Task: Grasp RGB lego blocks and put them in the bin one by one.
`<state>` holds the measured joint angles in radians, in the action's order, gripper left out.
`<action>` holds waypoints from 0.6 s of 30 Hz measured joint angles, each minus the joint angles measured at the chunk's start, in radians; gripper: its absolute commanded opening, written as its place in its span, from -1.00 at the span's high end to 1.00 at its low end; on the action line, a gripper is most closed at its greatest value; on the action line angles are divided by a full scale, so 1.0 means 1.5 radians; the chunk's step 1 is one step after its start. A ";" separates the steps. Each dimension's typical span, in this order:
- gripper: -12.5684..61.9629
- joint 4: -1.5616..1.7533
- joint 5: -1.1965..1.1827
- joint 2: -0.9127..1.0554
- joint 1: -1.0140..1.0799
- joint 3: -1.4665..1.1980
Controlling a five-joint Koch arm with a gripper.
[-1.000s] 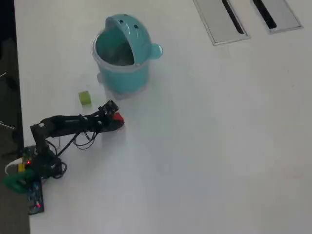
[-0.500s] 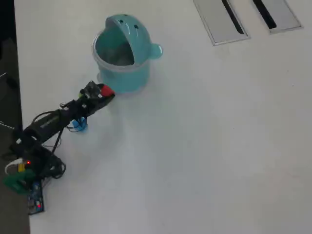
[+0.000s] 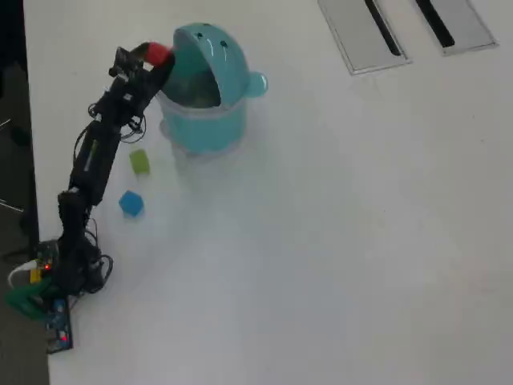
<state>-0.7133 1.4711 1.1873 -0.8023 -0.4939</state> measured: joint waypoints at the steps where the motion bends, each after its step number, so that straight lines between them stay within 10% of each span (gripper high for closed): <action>1: 0.33 -0.007 0.003 -0.030 0.000 0.036; 18: -0.10 -0.029 0.108 -0.183 0.024 0.126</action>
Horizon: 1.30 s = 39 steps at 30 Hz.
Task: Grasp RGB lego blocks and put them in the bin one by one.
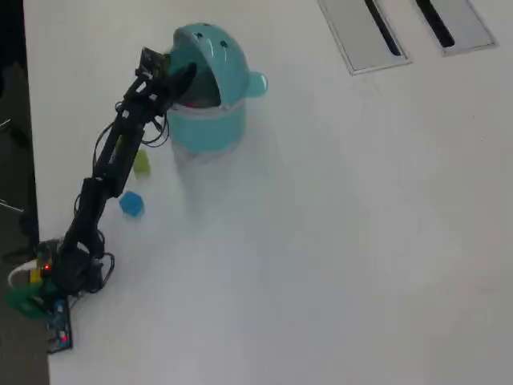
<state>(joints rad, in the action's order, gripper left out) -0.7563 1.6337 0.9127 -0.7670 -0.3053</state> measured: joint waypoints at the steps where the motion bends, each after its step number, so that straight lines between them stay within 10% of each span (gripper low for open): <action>1: -0.10 0.000 0.000 0.000 0.003 0.000; 17: -0.20 -0.294 0.036 -0.040 -0.048 0.308; 39: -0.18 -0.538 -0.115 0.095 -0.142 0.309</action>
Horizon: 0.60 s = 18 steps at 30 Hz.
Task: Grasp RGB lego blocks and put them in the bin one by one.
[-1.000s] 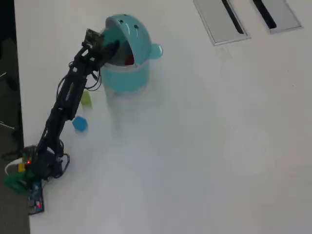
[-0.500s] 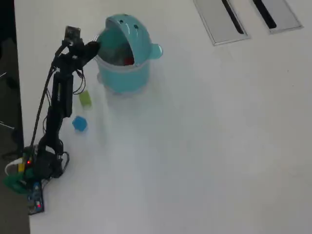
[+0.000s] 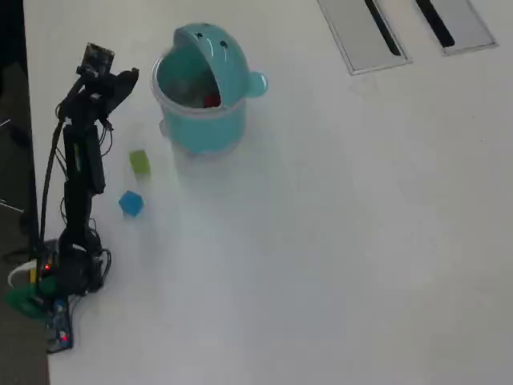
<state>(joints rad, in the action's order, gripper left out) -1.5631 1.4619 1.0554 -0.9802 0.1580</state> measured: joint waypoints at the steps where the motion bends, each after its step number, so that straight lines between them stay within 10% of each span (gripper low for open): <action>1: -0.17 -0.004 -0.001 0.010 -0.001 0.000; 18: -0.16 -0.015 0.004 0.295 -0.024 -0.442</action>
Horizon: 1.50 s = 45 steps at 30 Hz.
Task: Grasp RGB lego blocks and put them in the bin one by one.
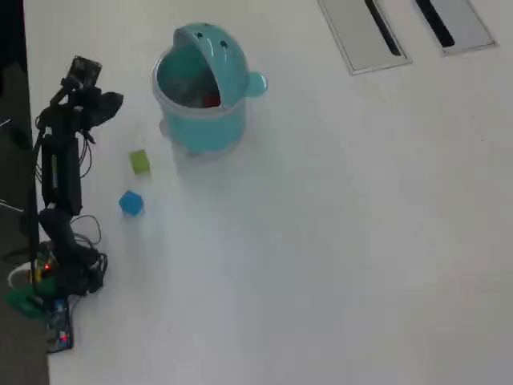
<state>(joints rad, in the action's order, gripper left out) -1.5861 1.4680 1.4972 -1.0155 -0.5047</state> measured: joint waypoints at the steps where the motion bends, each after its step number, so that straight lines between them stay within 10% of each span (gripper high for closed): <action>1: -0.16 0.000 0.001 0.003 -0.001 -0.001; 45: -0.17 0.458 0.292 0.007 0.010 -0.723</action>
<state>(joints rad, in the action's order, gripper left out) -0.8989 1.9067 1.5079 -1.0002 -1.5892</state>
